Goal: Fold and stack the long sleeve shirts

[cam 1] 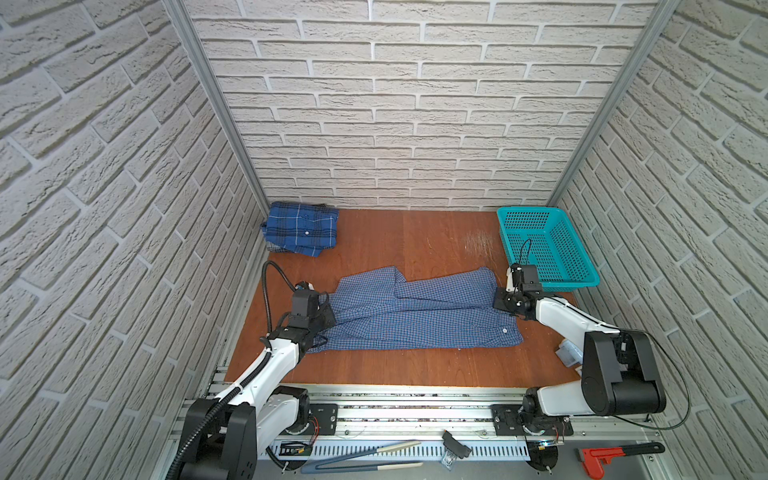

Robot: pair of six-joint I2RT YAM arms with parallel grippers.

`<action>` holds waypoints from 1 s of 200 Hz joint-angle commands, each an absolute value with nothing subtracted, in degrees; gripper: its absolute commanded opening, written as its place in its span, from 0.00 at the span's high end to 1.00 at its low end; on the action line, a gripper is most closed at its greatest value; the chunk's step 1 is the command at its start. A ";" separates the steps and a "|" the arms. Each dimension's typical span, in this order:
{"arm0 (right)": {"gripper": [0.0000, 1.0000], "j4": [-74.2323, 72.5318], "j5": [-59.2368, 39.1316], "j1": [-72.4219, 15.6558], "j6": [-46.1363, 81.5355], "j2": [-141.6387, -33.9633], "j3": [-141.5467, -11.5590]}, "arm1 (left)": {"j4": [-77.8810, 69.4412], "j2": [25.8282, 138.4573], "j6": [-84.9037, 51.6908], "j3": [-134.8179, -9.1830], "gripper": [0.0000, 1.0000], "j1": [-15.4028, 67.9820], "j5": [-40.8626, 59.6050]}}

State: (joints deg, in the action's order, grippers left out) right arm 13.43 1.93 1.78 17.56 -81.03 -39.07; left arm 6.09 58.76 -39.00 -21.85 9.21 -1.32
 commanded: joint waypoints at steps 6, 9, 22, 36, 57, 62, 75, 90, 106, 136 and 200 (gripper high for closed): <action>0.90 11.91 4.00 2.12 17.28 -77.46 -37.42 | 6.80 58.12 -41.08 -19.33 1.00 9.40 -5.44; 0.89 11.73 3.66 2.11 17.30 -77.24 -37.19 | 6.65 58.24 -41.17 -19.12 1.00 9.40 -5.56; 0.82 12.33 1.93 2.16 17.74 -76.55 -36.84 | 6.53 59.33 -41.82 -18.72 1.00 9.36 -6.28; 0.78 15.98 3.04 2.12 19.51 -76.66 -38.33 | 7.04 60.89 -41.91 -19.42 0.83 9.23 -6.71; 0.75 20.81 4.21 1.97 20.39 -73.78 -40.59 | 9.11 61.38 -41.51 -22.06 0.61 9.03 -6.95; 0.74 21.81 3.94 1.86 20.62 -72.48 -41.13 | 10.00 61.12 -41.41 -23.02 0.57 9.05 -7.28; 0.69 22.87 1.57 0.69 21.41 -68.03 -41.83 | 12.47 59.81 -40.96 -25.73 0.47 8.97 -8.52; 0.60 19.17 -3.26 -2.96 22.61 -62.50 -40.67 | 14.58 58.27 -40.13 -29.35 0.34 8.80 -10.21; 0.54 9.97 -6.81 -7.62 24.52 -60.76 -36.95 | 14.67 58.23 -38.26 -34.09 0.24 7.12 -11.23; 0.51 7.27 -4.05 -12.22 26.44 -73.47 -40.27 | 6.45 63.68 -34.86 -41.79 0.02 3.76 -3.89; 0.52 1.16 -0.61 -14.35 28.53 -88.41 -39.50 | 10.70 99.06 -24.51 -68.75 0.03 20.08 -4.20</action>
